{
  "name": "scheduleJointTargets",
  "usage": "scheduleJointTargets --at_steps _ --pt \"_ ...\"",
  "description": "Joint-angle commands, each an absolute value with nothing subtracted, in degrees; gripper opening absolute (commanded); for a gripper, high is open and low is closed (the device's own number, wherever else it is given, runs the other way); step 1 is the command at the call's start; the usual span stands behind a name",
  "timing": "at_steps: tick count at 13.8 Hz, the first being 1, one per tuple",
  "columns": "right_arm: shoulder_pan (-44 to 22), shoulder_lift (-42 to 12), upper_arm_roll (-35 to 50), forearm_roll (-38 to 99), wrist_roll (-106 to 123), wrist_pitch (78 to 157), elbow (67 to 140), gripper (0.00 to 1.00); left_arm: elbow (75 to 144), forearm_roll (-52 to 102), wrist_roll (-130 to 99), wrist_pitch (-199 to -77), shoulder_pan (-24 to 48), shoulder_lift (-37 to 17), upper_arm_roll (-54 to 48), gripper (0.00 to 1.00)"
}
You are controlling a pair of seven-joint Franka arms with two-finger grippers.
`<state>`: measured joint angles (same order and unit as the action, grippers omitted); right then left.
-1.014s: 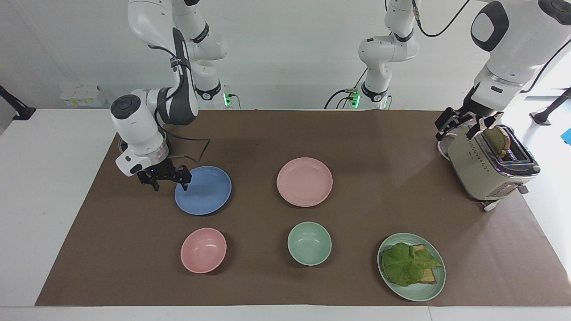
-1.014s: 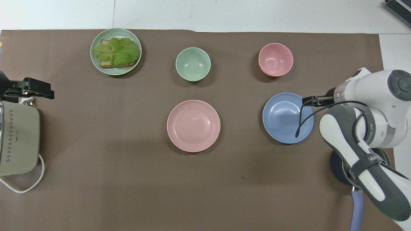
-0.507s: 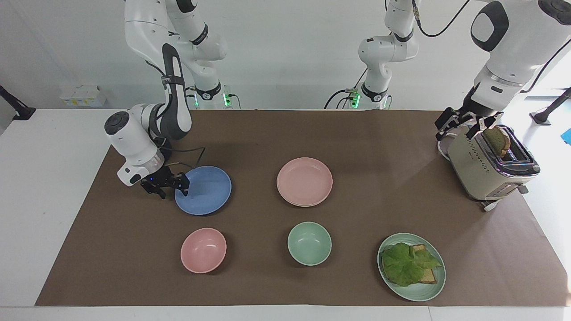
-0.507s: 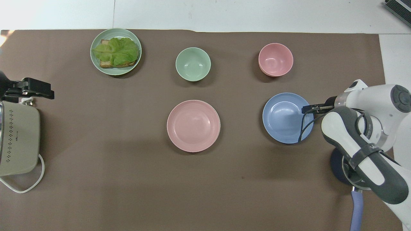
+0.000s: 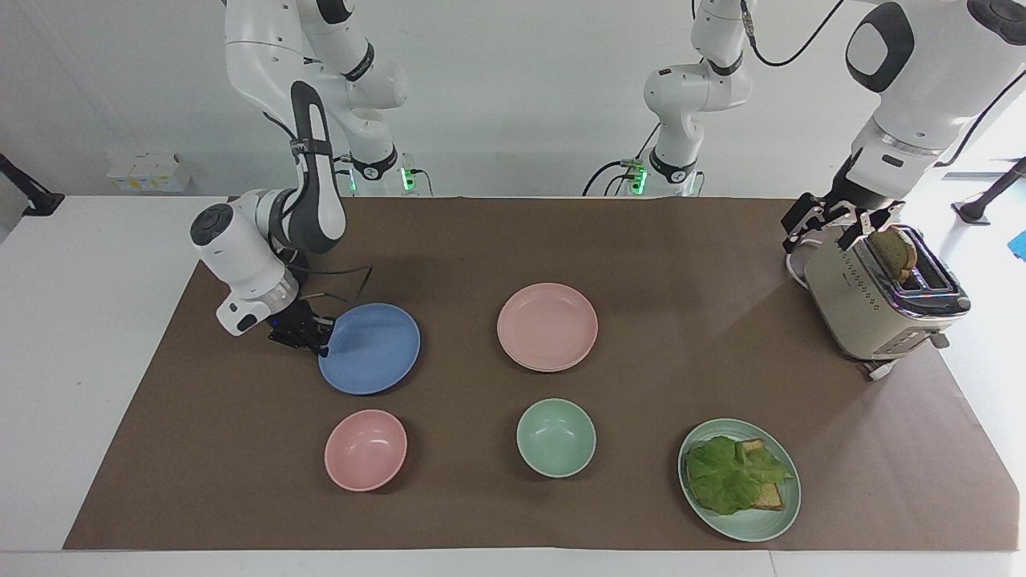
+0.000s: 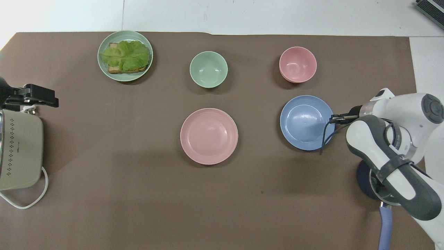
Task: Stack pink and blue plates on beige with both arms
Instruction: 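Carry the blue plate with the right gripper onto the pink plate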
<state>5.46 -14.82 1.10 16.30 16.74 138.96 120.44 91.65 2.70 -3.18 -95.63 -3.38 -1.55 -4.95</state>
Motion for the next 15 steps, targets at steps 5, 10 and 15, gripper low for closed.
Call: scheduleJointTargets --at_steps 5,10,15 --pt "3.35 -9.94 1.58 18.72 17.94 133.17 117.87 0.00 91.76 1.58 -2.90 -94.83 -3.43 -1.23 -5.01 1.00" --pt "0.54 -4.05 2.64 18.72 14.59 127.02 116.98 0.00 91.76 1.58 -2.90 -94.83 -3.51 -1.23 -5.01 1.00" --pt "-7.80 -2.02 2.64 18.63 5.12 125.68 116.81 0.00 91.76 1.58 -2.90 -94.83 -3.51 -1.23 -5.01 1.00"
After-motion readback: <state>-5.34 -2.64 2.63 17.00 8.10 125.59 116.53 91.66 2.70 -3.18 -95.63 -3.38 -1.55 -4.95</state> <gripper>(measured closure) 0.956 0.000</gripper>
